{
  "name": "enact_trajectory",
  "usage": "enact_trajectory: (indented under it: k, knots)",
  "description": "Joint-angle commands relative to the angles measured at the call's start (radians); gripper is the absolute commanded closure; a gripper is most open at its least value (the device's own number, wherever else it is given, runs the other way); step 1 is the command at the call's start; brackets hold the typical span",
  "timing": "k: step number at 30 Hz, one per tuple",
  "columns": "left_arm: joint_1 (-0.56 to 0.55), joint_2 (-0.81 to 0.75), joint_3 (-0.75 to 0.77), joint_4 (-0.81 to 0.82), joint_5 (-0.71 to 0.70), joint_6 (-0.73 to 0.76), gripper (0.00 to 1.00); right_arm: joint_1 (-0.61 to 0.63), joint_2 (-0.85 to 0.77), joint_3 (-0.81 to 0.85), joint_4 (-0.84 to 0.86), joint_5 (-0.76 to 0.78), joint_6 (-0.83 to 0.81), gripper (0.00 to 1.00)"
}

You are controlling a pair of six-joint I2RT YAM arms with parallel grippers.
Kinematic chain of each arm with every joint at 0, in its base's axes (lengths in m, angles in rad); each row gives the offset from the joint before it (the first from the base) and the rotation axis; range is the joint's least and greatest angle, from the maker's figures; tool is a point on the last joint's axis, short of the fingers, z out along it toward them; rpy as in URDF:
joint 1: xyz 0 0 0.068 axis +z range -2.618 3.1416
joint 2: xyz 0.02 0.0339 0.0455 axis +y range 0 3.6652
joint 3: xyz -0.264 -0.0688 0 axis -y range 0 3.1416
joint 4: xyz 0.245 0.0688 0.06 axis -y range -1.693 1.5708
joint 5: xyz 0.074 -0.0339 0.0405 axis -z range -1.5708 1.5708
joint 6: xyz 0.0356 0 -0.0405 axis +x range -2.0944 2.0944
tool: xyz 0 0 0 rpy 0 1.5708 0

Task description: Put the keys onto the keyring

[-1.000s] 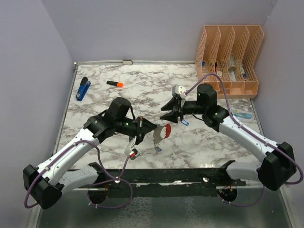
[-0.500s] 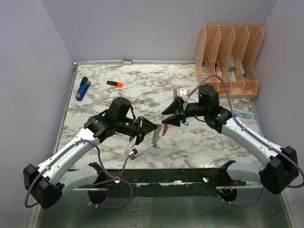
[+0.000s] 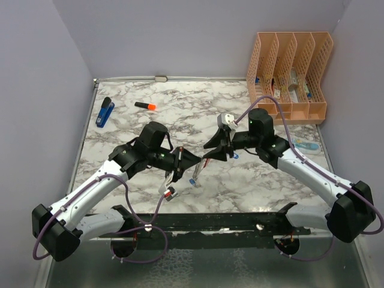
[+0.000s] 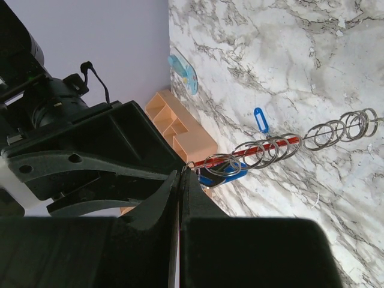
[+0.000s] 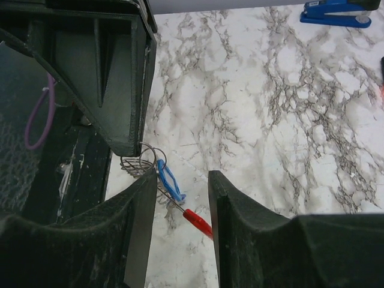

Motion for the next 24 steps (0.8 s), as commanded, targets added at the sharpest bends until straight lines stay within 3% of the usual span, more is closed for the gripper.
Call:
enact_trajectory:
  k: [1,12,18,24]
  knots:
    - [-0.003,0.002,0.012,0.035,0.057,0.715,1.0,-0.005,0.029,-0.011,0.044,-0.035,0.01,0.61]
    - [-0.003,-0.007,0.011,0.028,0.056,0.714,1.0,-0.002,0.035,-0.012,0.054,-0.049,0.02,0.67]
    - [-0.003,-0.003,0.014,0.033,0.043,0.712,1.0,0.006,0.041,-0.01,0.048,-0.054,0.027,0.82]
    - [-0.003,-0.001,0.023,0.039,0.028,0.713,1.0,0.006,0.026,-0.019,0.024,-0.036,0.026,0.89]
